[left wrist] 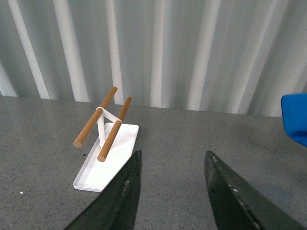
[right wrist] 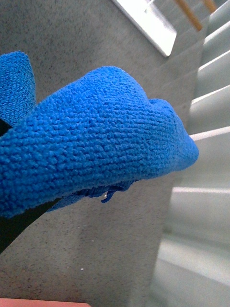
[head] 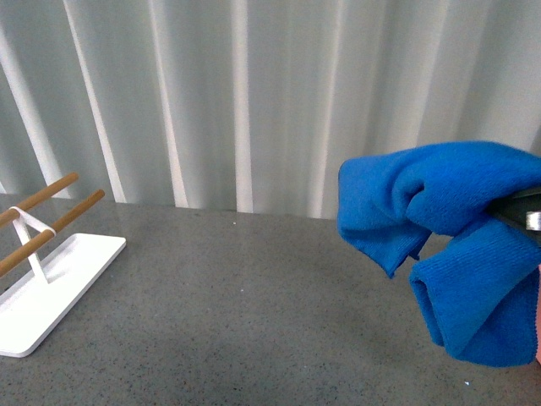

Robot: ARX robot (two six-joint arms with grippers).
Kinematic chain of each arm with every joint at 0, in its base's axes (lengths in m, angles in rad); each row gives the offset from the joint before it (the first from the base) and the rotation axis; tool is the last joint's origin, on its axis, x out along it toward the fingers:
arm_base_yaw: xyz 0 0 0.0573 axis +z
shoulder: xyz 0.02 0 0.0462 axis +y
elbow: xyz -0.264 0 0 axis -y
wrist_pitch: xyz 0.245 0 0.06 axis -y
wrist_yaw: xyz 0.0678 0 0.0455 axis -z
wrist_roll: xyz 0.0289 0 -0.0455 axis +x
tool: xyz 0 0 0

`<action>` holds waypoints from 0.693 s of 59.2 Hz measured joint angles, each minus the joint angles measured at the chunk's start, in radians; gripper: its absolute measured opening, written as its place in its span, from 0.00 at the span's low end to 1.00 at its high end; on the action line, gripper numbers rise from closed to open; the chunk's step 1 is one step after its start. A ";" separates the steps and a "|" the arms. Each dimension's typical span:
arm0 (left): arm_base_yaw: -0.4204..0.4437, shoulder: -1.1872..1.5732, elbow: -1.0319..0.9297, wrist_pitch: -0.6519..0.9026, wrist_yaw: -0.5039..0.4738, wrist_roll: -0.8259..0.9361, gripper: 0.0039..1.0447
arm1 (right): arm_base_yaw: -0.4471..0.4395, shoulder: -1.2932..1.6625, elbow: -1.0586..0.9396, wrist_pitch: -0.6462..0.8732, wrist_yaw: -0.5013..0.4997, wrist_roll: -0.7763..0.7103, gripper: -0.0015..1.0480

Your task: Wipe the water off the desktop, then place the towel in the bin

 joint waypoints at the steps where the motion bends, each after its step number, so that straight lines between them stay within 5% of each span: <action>1: 0.000 0.000 0.000 0.000 0.000 0.000 0.44 | 0.004 0.030 0.022 -0.018 0.014 0.004 0.04; 20: 0.000 0.000 0.000 0.000 0.000 0.001 0.95 | 0.060 0.435 0.311 -0.282 0.186 0.070 0.04; 41: 0.000 0.000 0.000 0.000 0.000 0.001 0.94 | 0.050 0.626 0.355 -0.245 0.160 0.103 0.04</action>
